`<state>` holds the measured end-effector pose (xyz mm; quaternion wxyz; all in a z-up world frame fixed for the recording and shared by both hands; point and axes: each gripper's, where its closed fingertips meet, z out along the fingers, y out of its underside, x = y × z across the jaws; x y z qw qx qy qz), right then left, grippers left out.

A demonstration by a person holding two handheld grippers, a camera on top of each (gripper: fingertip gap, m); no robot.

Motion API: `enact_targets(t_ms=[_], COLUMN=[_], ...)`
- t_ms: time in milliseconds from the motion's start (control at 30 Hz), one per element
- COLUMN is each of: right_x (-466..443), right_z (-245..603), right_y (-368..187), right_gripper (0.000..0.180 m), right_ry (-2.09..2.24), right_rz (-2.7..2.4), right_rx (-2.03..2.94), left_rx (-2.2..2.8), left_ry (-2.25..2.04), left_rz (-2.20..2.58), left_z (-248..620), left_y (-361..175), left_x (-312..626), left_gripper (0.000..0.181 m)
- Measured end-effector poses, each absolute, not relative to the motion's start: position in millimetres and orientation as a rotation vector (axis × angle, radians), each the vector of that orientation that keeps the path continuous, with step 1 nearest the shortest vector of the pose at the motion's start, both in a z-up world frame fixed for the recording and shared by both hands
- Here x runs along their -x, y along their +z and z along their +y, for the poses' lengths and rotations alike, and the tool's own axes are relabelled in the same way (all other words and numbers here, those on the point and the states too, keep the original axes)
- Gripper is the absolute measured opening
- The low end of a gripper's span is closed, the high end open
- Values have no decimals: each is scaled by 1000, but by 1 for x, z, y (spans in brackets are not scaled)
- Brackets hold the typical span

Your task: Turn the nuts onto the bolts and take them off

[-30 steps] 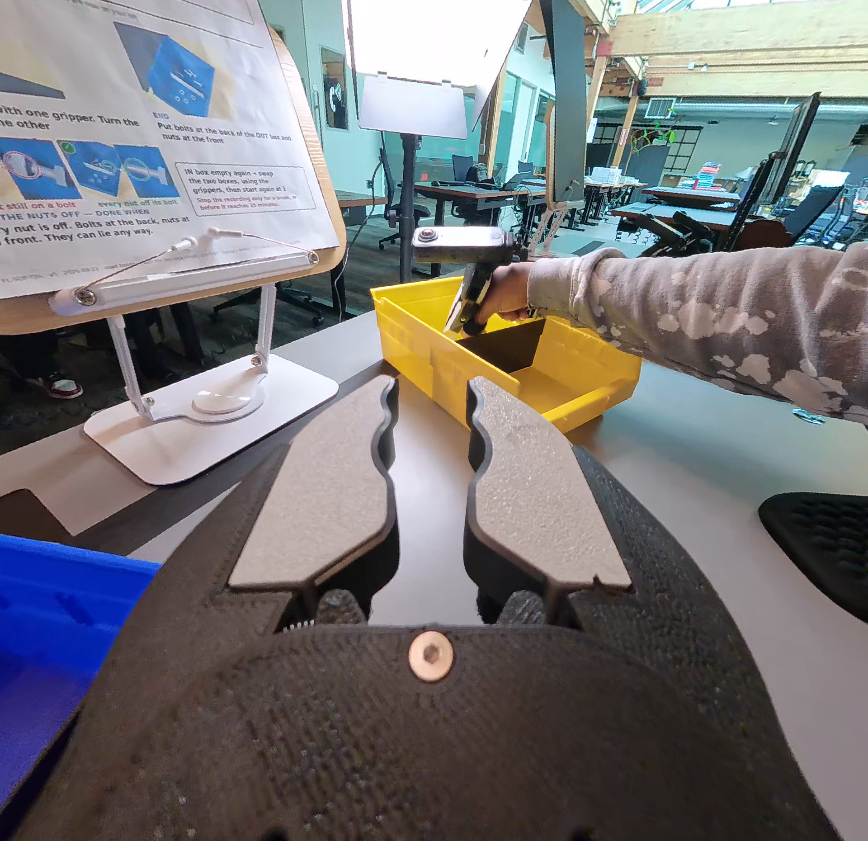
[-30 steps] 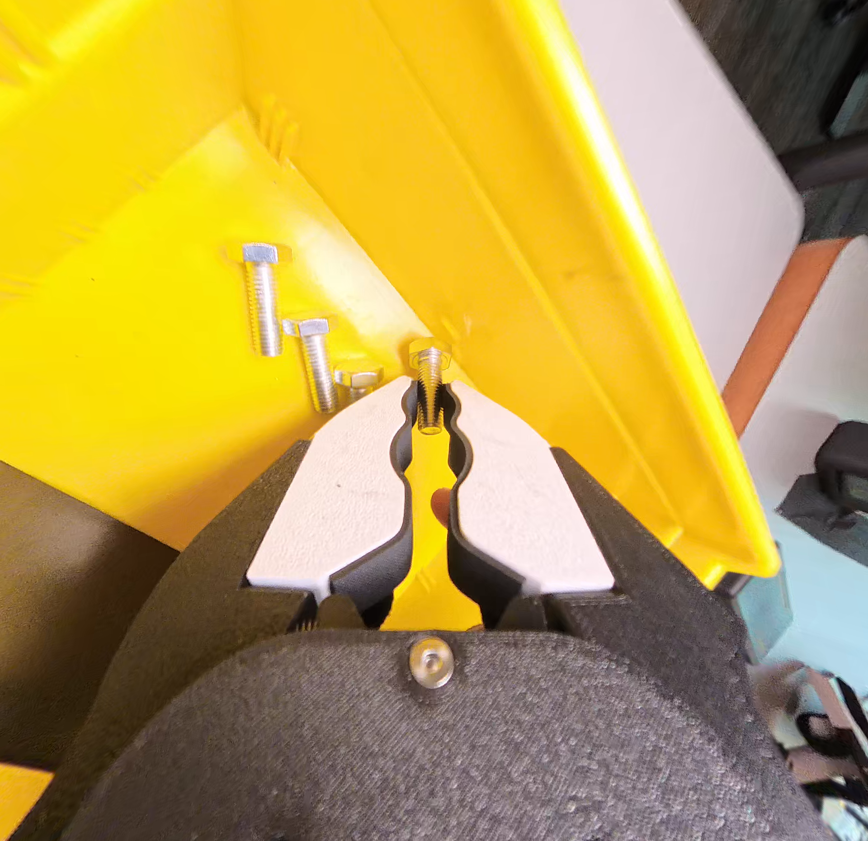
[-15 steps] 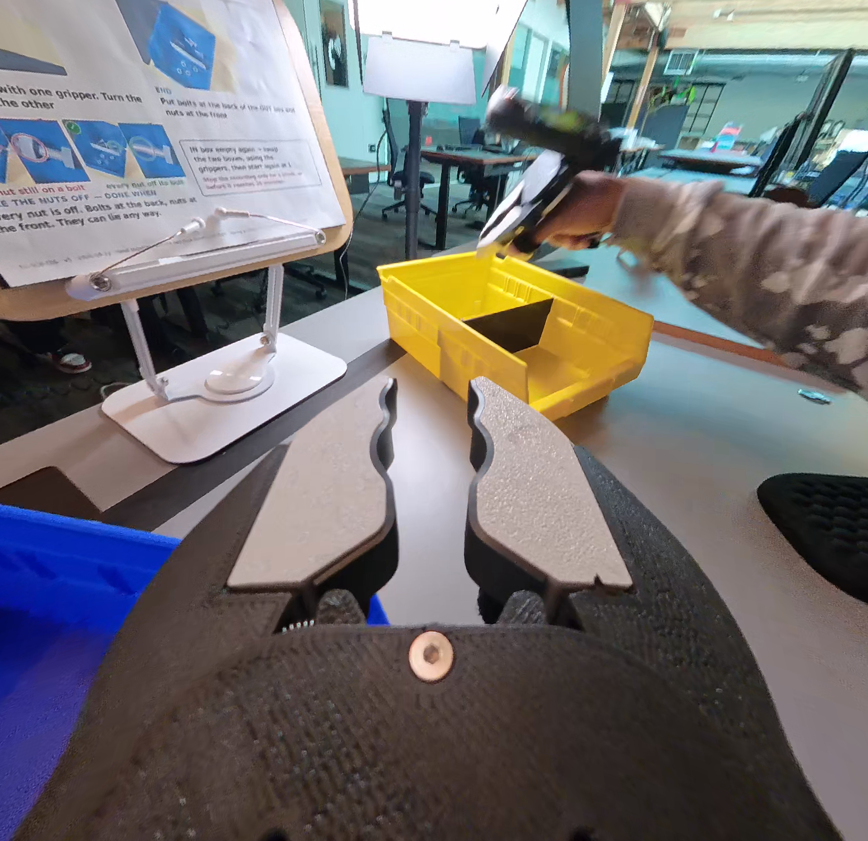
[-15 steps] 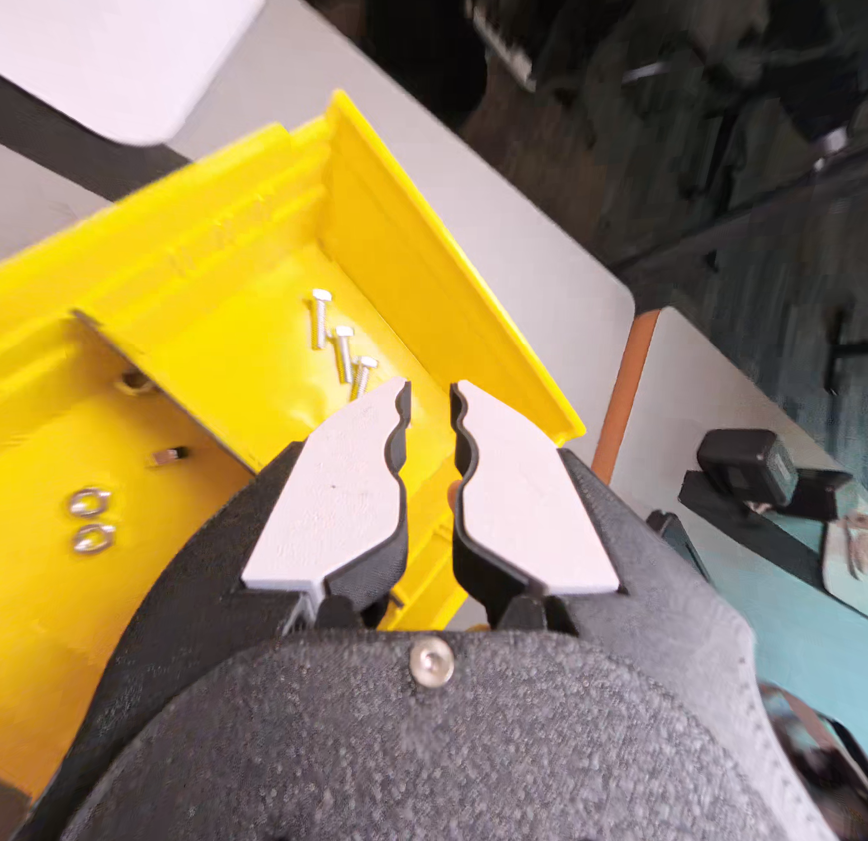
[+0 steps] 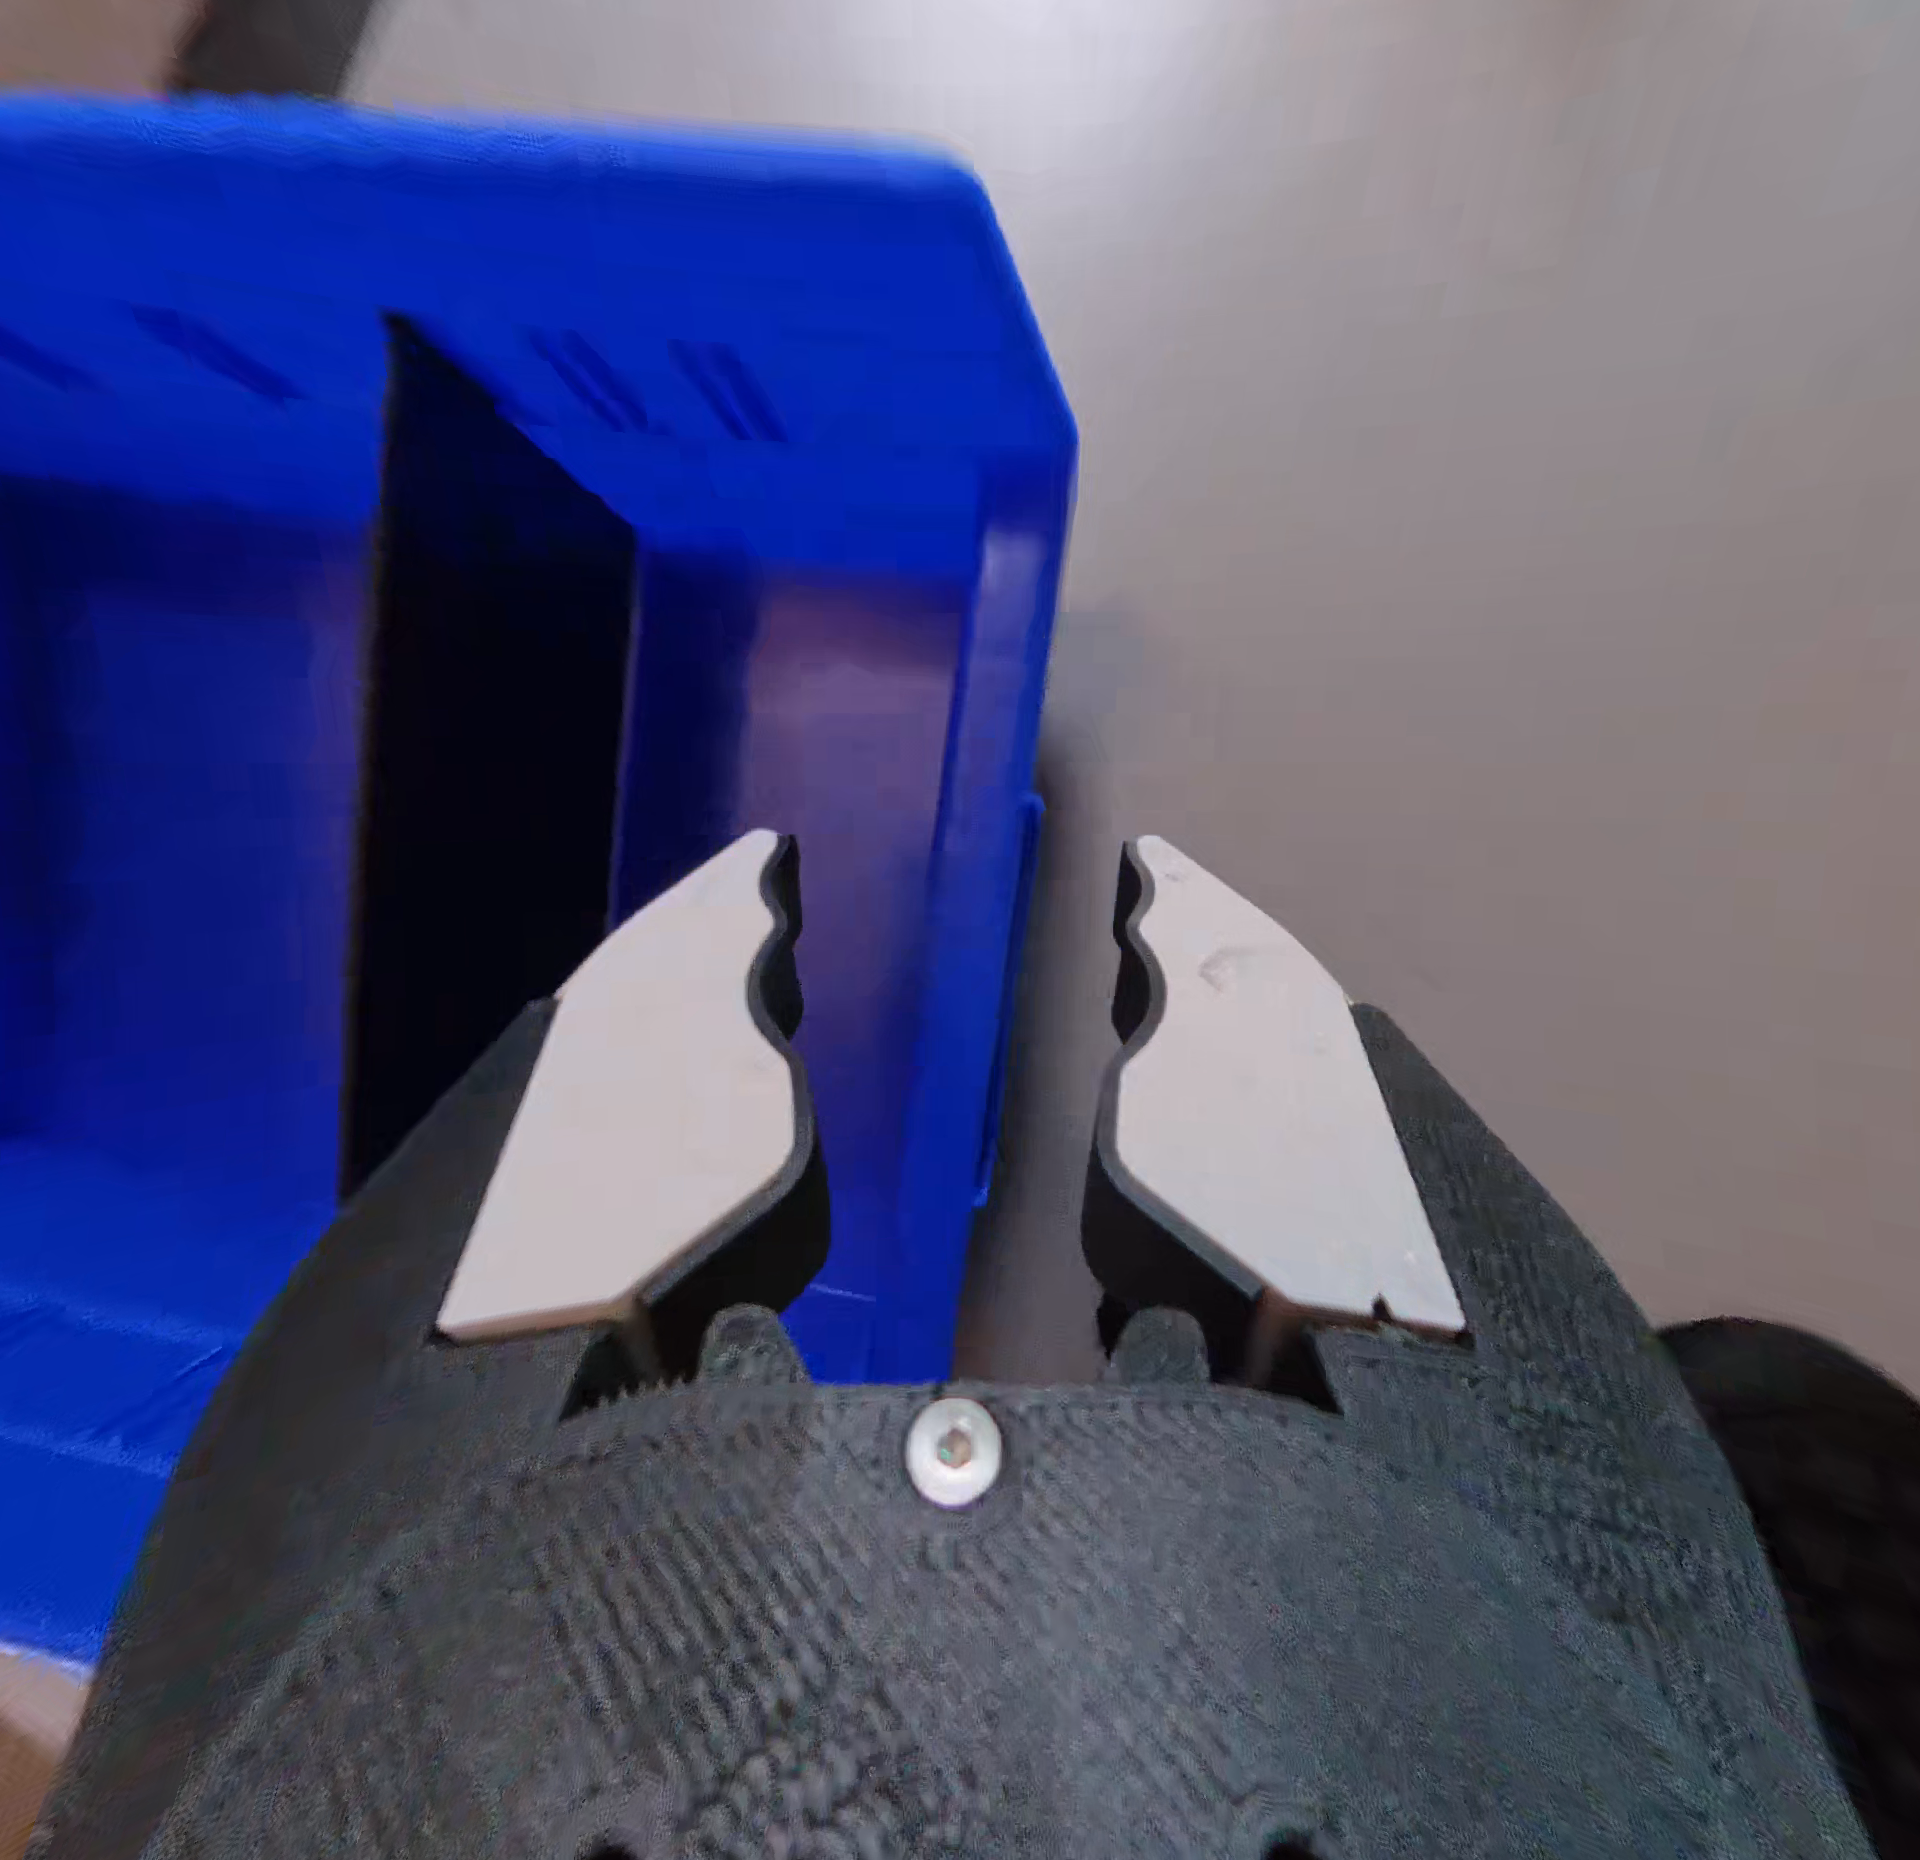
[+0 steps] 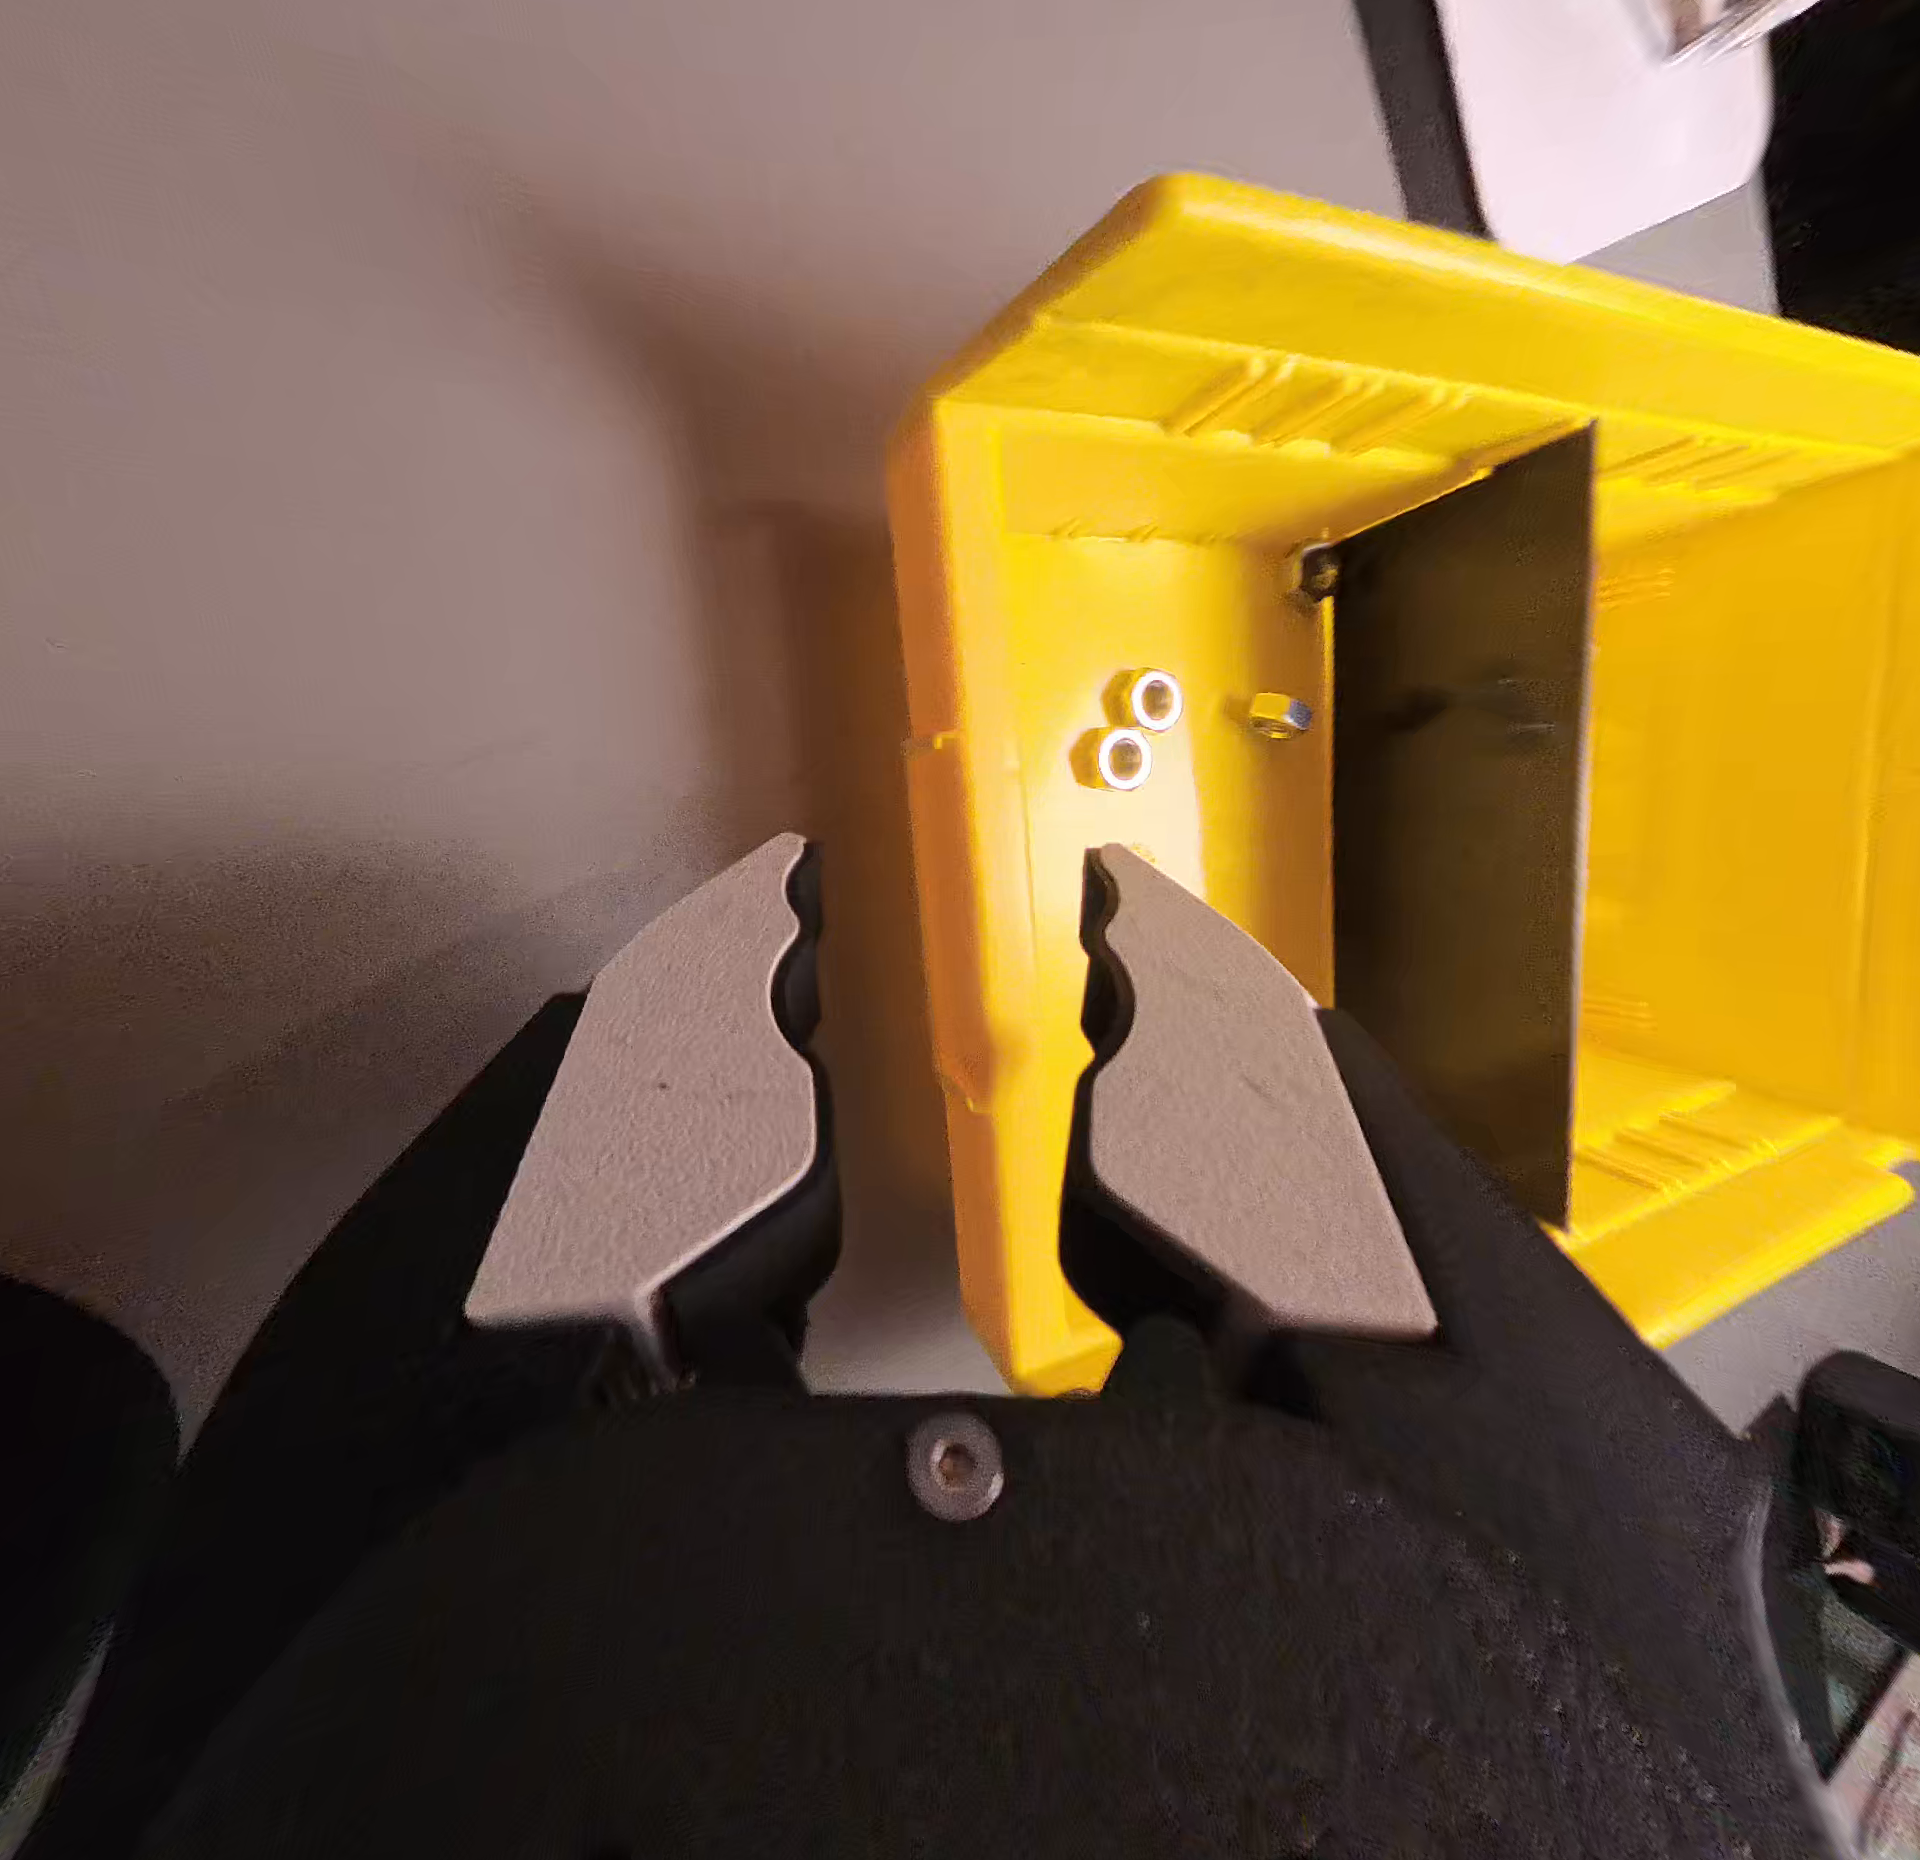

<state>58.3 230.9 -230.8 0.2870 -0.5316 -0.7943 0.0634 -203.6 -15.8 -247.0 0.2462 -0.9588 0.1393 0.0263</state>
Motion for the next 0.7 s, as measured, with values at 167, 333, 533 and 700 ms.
enact_targets(t_ms=[167, 333, 533, 700], right_x=[-29, -31, -65, -88], right_z=[242, 210, 144, 105], right_y=[-272, -272, -271, -252], right_gripper=[28, 28, 29, 32], right_ry=[0, 38, 110, 206], right_rz=[-2211, -2238, -2296, -2139], right_rx=[1360, 1254, 1072, 1075], left_rx=[2732, 2661, 2542, 2405], left_ry=[341, 384, 332, 383], left_rz=[610, 715, 987, 1128], left_z=[-17, 3, 29, 54], left_y=[-289, -289, -288, -284], left_x=[211, 185, 122, 91], left_gripper=[29, 28, 29, 31])
